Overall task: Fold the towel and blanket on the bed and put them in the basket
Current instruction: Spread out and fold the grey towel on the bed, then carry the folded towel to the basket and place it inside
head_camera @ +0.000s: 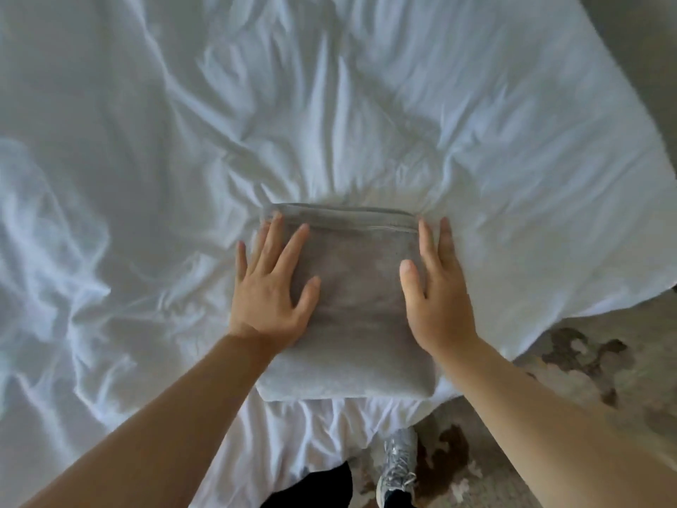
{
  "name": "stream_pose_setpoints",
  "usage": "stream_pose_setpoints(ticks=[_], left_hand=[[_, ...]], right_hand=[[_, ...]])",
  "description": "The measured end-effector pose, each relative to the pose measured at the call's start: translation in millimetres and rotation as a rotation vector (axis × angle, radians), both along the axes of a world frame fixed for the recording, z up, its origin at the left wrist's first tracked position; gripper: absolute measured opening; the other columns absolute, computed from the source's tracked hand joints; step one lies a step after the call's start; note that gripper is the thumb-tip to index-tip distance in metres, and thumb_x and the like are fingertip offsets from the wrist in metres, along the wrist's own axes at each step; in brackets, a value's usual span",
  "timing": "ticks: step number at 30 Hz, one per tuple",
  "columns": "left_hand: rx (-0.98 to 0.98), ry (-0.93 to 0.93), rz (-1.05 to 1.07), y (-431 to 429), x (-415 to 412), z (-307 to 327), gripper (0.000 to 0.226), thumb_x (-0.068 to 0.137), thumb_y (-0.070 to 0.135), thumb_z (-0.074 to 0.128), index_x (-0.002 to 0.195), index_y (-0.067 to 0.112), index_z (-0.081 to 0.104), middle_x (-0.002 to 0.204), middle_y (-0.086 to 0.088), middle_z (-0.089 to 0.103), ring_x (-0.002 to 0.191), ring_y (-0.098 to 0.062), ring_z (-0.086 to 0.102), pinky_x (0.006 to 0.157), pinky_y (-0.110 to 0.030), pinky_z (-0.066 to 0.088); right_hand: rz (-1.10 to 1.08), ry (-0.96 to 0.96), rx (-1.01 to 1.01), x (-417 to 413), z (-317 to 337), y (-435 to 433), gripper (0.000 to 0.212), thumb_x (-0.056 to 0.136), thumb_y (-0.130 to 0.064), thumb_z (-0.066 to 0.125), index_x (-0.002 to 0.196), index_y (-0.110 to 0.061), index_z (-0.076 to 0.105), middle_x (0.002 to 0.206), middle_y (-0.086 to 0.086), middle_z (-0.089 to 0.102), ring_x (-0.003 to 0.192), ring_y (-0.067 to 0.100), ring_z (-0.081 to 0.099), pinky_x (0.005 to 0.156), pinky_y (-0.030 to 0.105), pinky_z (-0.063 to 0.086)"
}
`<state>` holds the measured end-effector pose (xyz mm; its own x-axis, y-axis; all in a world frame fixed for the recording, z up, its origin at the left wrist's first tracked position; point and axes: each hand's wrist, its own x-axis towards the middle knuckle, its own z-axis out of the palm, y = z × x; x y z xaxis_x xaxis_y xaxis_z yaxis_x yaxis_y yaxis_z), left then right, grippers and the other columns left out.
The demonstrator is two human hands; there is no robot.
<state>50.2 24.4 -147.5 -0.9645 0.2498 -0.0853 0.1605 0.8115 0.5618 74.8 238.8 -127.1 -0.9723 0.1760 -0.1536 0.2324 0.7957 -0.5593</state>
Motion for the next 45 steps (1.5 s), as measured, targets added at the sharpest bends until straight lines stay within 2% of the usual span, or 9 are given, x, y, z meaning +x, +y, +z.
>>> stream_pose_setpoints(ticks=[7,12,16,19,22,25,30,37,45], left_hand=[[-0.076,-0.082,-0.038,-13,55,-24,0.068,0.085,0.053,0.025,0.147,0.030,0.010,0.156,0.007,0.004,0.147,-0.019,0.004,0.118,-0.044,0.012],[0.033,0.057,-0.022,-17,56,-97,0.069,0.087,0.046,0.035,0.150,0.020,0.020,0.154,-0.002,0.015,0.145,-0.019,0.010,0.114,-0.050,0.017],[0.087,0.054,-0.035,-19,57,-83,0.067,0.088,0.048,0.034,0.147,0.023,0.017,0.155,0.002,0.011,0.145,-0.017,0.007,0.116,-0.042,0.012],[0.256,-0.022,0.106,-20,57,-52,0.065,0.088,0.048,0.049,0.147,0.027,0.034,0.159,0.006,0.013,0.145,-0.014,0.015,0.115,-0.031,0.019],[0.476,-0.313,0.689,-22,48,-25,0.073,0.081,0.055,0.063,0.143,0.029,0.037,0.155,-0.001,0.026,0.138,-0.021,0.034,0.110,-0.033,0.031],[0.394,-0.555,0.728,-22,37,-14,0.090,0.075,0.067,0.060,0.146,0.016,0.035,0.146,-0.008,0.042,0.131,-0.030,0.043,0.108,-0.041,0.036],[0.454,-0.570,0.594,-37,29,-8,0.061,0.077,0.065,0.059,0.120,0.022,0.059,0.115,-0.001,0.066,0.107,-0.027,0.061,0.088,-0.035,0.048],[0.778,-0.604,0.687,-64,55,6,0.050,0.075,0.055,0.070,0.112,0.023,0.065,0.093,0.008,0.068,0.084,-0.013,0.063,0.072,-0.026,0.046],[1.147,-0.729,0.657,-171,198,102,0.074,0.056,0.062,0.081,0.113,0.017,0.067,0.103,0.000,0.075,0.094,-0.017,0.071,0.078,-0.028,0.056]], right_hand=[[0.254,-0.070,0.206,60,-23,-14,0.054,0.098,-0.039,0.025,0.148,-0.030,0.005,0.159,-0.002,0.000,0.149,0.023,0.002,0.120,0.046,0.012],[0.219,0.059,0.271,59,-96,-17,0.054,0.093,-0.030,0.029,0.144,-0.009,0.031,0.151,0.022,0.031,0.139,0.044,0.028,0.111,0.058,0.028],[0.232,0.091,0.285,62,-81,-22,0.054,0.095,-0.029,0.029,0.145,-0.008,0.033,0.153,0.022,0.028,0.142,0.041,0.023,0.115,0.055,0.023],[0.076,0.022,0.046,58,-44,-17,0.054,0.098,-0.033,0.041,0.149,-0.016,0.032,0.159,0.008,0.020,0.148,0.021,0.015,0.119,0.034,0.018],[-0.500,-0.192,-0.355,39,-14,-8,0.061,0.090,-0.043,0.058,0.142,-0.018,0.040,0.144,0.007,0.043,0.129,0.024,0.045,0.106,0.039,0.040],[-0.735,-0.523,-0.731,22,7,-2,0.051,0.080,-0.050,0.069,0.116,-0.013,0.067,0.108,0.009,0.072,0.093,0.025,0.071,0.078,0.037,0.057],[-0.586,-0.646,-0.822,12,32,-12,0.061,0.058,-0.053,0.075,0.107,-0.015,0.070,0.098,0.007,0.076,0.086,0.021,0.074,0.065,0.033,0.058],[-0.389,-0.592,-0.843,20,71,-42,0.020,0.082,-0.022,0.065,0.098,-0.012,0.069,0.082,0.009,0.076,0.069,0.021,0.073,0.053,0.030,0.057],[0.091,-0.642,-0.910,84,163,-120,0.049,0.064,-0.017,0.073,0.110,-0.006,0.065,0.097,0.019,0.073,0.081,0.030,0.073,0.060,0.036,0.058]])
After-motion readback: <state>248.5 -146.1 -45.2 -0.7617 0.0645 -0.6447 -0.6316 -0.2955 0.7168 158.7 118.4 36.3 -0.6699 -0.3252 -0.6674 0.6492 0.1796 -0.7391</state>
